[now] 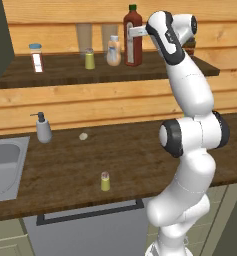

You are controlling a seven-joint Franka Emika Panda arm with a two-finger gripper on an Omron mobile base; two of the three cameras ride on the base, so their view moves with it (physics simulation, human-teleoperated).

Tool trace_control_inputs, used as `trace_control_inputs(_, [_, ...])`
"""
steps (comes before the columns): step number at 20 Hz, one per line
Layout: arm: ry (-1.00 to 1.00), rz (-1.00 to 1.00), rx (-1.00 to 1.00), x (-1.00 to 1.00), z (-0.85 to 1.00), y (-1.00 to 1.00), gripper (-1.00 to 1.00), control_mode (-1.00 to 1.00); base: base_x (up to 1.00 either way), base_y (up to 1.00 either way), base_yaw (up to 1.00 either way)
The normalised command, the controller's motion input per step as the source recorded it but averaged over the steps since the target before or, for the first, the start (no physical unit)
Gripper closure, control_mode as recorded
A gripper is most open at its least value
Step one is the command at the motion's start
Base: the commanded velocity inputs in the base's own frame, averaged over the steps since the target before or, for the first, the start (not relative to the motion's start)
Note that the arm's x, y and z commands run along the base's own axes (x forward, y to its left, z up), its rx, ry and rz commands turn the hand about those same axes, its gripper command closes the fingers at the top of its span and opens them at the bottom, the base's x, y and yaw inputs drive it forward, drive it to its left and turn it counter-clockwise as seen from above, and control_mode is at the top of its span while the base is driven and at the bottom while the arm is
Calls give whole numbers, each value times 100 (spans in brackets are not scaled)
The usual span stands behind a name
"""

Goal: Put the shaker and condiment bottle from the counter next to their counterparts in the cabinet.

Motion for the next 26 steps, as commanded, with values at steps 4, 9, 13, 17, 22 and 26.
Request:
trace_control_inputs(4, [0, 13, 0, 0, -24, 0, -100, -100, 0, 0, 0])
trace_control_inputs(9, [0, 12, 0, -17, -1, 0, -100, -100, 0, 0, 0])
trace_control_inputs(13, [0, 6, 0, -35, 0, -8, -100, -100, 0, 0, 0])
trace_control_inputs(17, [0, 0, 0, -66, 0, -33, -100, -100, 0, 0, 0])
trace_control_inputs(22, [0, 0, 0, -72, 0, -31, -100, -100, 0, 0, 0])
trace_control_inputs(26, [0, 0, 0, -73, 0, -21, -100, -100, 0, 0, 0])
